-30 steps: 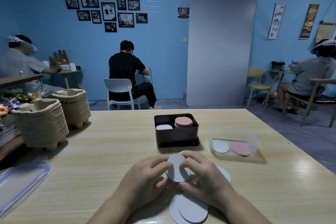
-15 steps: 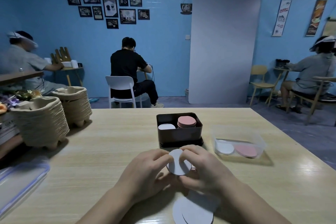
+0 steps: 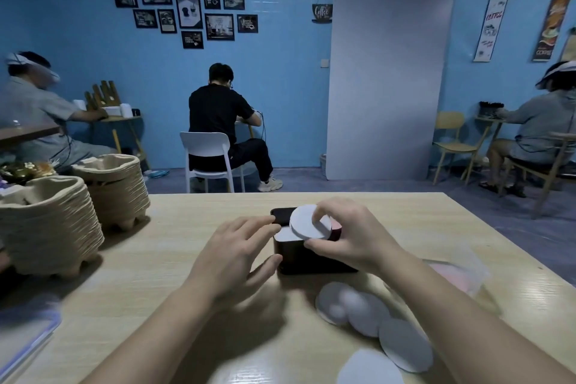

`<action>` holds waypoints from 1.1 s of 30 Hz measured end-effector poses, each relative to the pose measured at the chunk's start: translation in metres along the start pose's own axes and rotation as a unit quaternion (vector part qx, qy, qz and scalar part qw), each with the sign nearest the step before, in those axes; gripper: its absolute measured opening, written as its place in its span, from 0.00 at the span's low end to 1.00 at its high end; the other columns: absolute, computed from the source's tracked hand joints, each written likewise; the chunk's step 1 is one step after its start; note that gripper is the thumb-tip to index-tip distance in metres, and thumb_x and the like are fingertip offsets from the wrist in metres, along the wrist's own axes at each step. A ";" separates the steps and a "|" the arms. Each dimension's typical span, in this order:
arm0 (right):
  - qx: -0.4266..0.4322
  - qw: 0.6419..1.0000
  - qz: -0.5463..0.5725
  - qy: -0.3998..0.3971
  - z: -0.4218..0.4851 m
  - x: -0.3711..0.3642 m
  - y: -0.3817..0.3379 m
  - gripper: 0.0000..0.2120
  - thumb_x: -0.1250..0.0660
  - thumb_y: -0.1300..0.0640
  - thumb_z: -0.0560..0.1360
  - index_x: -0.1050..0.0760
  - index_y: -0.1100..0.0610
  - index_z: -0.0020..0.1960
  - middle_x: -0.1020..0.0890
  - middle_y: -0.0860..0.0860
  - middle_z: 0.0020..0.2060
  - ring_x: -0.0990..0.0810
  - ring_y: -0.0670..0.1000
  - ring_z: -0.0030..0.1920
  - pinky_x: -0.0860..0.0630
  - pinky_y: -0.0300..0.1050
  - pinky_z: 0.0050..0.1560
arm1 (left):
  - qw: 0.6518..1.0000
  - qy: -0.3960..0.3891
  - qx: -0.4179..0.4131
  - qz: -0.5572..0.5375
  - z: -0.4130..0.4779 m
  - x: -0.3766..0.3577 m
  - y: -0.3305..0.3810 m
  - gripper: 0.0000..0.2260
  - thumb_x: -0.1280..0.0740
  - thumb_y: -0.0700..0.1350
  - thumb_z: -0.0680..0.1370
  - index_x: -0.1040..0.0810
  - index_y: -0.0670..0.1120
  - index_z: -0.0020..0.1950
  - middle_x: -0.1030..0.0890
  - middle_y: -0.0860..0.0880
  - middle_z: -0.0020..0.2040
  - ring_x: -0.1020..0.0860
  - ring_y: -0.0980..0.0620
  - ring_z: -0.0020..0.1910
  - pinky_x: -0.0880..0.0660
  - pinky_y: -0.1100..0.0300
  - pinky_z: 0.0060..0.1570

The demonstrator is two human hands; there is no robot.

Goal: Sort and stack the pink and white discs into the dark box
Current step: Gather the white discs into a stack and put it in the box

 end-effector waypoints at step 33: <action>-0.104 0.958 -0.100 -0.248 0.074 -0.051 0.017 0.14 0.22 0.44 0.70 0.23 0.50 0.44 0.27 0.41 0.39 0.26 0.49 0.47 0.31 0.44 0.41 | 0.999 -0.014 0.004 0.030 -0.013 -0.035 -0.002 0.28 0.36 0.58 0.78 0.30 0.48 0.76 0.28 0.49 0.75 0.26 0.50 0.68 0.25 0.54 0.64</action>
Point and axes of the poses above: each hand's wrist, its own z-axis towards the middle knuckle, its own x-axis out of the back of the hand, y = z × x, the point moved 1 cm from there along z, towards the middle knuckle
